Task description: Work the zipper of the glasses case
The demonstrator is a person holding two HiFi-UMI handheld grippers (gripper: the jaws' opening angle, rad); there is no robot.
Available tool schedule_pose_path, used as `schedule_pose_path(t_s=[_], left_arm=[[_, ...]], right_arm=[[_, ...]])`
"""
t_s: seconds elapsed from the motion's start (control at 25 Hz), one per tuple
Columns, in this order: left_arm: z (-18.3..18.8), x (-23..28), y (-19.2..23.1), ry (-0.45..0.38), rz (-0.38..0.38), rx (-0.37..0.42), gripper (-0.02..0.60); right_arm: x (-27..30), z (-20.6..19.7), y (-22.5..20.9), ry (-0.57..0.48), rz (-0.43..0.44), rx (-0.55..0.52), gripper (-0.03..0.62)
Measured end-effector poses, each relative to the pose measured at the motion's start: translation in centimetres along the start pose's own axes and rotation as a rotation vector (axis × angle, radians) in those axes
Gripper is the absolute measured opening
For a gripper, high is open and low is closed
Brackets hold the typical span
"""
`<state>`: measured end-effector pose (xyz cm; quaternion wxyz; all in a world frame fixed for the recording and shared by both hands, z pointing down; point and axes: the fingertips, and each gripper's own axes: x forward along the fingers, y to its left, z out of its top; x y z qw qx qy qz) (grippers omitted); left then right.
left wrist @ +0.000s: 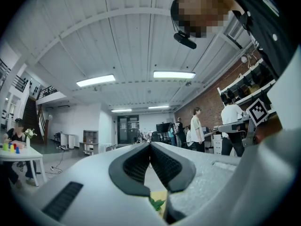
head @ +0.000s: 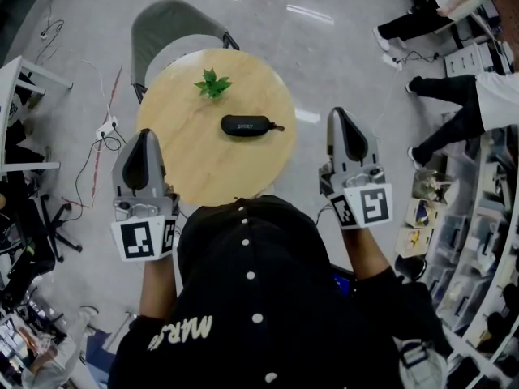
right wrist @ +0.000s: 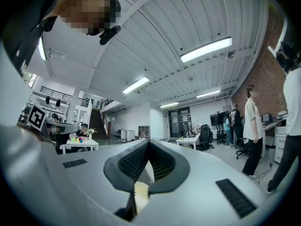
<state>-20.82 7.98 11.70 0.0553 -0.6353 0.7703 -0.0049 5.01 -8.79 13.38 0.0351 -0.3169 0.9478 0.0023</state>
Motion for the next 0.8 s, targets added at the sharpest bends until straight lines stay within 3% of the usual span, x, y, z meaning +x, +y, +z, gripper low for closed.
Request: schedule_pose_path(t_s=[0.8], left_arm=[[0.3,1.2,-0.5,-0.006,-0.012,0.014,0.003]], right_arm=[[1.4,-0.6,0.8,0.019,0.035,-0.019,0.000]])
